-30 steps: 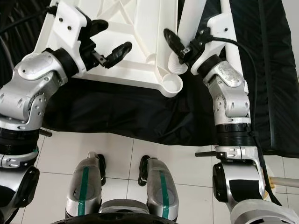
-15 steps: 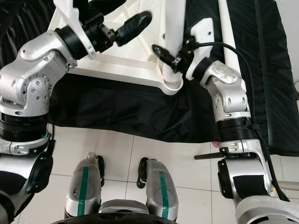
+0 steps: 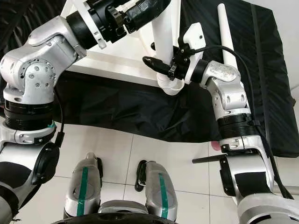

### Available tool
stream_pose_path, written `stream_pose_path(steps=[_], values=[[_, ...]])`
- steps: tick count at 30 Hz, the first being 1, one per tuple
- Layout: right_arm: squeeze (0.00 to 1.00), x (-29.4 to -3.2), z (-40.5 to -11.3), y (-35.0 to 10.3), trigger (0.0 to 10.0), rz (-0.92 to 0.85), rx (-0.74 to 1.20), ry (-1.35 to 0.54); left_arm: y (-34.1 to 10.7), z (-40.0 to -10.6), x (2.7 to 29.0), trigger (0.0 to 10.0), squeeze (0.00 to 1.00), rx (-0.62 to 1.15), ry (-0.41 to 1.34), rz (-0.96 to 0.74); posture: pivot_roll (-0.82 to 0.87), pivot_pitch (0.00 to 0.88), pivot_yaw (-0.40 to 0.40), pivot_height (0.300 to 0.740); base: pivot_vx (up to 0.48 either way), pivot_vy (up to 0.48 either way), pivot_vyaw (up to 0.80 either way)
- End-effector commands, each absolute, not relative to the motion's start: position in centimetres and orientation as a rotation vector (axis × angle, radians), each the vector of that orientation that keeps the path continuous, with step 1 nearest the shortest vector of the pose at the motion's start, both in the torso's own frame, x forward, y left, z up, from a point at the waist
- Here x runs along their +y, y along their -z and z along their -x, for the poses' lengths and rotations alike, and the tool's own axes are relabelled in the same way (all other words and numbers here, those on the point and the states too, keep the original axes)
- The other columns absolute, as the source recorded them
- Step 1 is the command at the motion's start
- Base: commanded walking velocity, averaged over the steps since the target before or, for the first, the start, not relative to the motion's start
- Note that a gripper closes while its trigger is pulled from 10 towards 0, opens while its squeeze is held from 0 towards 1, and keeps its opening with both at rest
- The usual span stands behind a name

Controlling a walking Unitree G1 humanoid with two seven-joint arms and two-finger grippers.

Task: Building children table

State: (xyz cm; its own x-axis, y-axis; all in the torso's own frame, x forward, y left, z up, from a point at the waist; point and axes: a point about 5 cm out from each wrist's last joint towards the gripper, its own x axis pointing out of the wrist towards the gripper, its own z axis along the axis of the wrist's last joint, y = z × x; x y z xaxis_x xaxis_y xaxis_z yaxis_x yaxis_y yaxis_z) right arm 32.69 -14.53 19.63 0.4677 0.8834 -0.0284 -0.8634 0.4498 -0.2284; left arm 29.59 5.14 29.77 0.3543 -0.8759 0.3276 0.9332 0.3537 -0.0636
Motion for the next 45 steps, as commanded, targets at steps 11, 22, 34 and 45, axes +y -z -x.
stream_pose_path(steps=[11, 22, 34, 45], values=[[0.0, -15.0, -32.2, -18.7, 10.0, 0.261, -0.059, -1.137, -32.2, -29.8, 4.2, 10.0, 0.0, -0.271, 1.33, 0.286, 0.14, 0.0, -0.106, 0.74, 0.0, 0.0, 0.0], [0.0, -15.4, -32.4, -18.7, 10.0, 0.269, -0.052, -1.124, -32.9, -30.2, 4.3, 0.0, 0.0, -0.271, 1.31, 0.307, 0.14, 0.0, -0.106, 0.74, 0.0, 0.0, 0.0], [0.0, -15.9, -33.7, -19.4, 10.0, 0.284, -0.053, -1.026, -33.0, -30.2, 4.0, 0.0, 0.0, -0.284, 1.292, 0.232, 0.14, 0.0, -0.11, 0.74, 0.0, 0.0, 0.0], [1.0, -16.2, -34.9, -20.7, 10.0, 0.233, -0.103, -0.907, -33.1, -31.3, 4.0, 10.0, 0.0, -0.269, 1.134, 0.12, 0.13, 0.0, -0.114, 0.74, 0.0, 0.0, 0.0]])
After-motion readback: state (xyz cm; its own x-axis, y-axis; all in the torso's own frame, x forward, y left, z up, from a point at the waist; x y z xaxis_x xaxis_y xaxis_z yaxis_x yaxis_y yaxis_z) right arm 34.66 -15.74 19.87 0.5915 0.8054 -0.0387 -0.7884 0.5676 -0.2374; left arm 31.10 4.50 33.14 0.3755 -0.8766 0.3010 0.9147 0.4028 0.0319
